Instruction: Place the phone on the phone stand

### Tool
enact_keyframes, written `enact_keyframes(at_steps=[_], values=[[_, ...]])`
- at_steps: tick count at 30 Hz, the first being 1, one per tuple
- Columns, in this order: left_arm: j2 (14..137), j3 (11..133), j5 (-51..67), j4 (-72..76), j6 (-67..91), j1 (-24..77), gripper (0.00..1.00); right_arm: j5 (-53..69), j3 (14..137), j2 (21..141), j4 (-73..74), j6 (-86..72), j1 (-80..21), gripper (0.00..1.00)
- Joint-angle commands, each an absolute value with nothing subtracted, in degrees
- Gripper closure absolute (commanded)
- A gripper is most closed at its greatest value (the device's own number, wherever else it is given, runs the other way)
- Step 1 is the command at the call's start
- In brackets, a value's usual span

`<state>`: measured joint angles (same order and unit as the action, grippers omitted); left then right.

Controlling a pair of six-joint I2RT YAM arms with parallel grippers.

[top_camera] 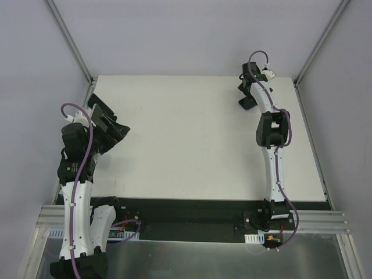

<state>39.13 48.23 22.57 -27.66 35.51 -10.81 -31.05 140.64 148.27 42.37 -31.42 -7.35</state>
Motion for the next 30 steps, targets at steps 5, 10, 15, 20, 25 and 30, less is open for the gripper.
enact_keyframes(at_steps=[5,10,15,20,25,30], values=[[38.94,48.69,25.57,-25.05,35.33,-10.46,0.07,-28.74,147.20,151.87,47.89,-29.09,-6.68,0.04],[38.41,48.78,26.28,-25.14,35.51,-10.55,0.07,-21.45,148.97,153.90,52.10,-28.92,-5.01,0.04],[38.06,49.31,27.33,-25.14,35.25,-10.46,0.07,-21.53,146.34,152.32,54.14,-25.85,-4.92,0.04],[37.44,49.83,27.95,-25.05,35.07,-10.46,0.07,-20.66,146.95,152.40,56.07,-20.58,-4.66,0.04],[37.18,50.36,28.91,-25.14,35.25,-10.37,0.07,-16.36,146.61,152.76,58.36,-21.27,-4.75,0.04],[37.26,50.98,29.62,-25.14,35.51,-10.46,0.07,-8.30,142.90,152.40,58.62,-20.49,-3.17,0.04]])
